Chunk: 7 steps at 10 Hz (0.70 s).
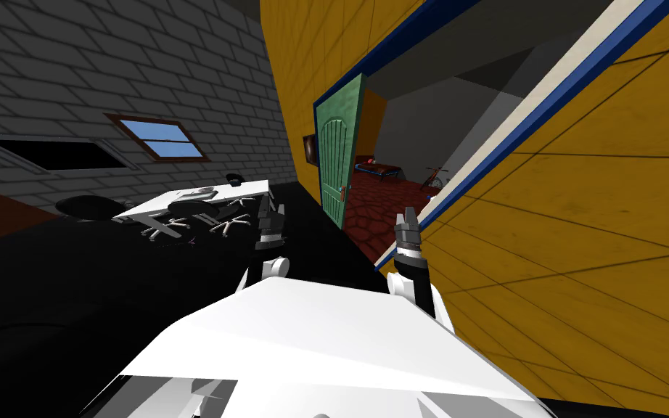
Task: Push the door open
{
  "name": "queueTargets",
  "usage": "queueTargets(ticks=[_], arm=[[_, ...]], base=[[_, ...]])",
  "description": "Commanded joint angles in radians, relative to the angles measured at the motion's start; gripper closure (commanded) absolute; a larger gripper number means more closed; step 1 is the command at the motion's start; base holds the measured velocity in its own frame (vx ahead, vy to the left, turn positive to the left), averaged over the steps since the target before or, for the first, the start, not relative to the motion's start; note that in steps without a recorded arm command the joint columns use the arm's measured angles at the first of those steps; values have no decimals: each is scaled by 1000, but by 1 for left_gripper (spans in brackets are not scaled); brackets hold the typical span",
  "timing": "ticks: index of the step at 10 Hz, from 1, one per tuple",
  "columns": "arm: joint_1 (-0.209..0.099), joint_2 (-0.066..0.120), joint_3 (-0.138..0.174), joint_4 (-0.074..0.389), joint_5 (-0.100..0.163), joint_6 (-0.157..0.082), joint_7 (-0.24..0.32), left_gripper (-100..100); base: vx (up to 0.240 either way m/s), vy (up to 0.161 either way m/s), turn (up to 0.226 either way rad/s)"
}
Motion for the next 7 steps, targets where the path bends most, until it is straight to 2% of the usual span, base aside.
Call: queueTargets(ticks=[1, 7], arm=[[-18, 14, -4, 29, -2, 0, 4, -100], [-83, 52, -18, 137, -11, 0, 21, -100]], base=[[51, 24, -63], [94, 51, -60]])
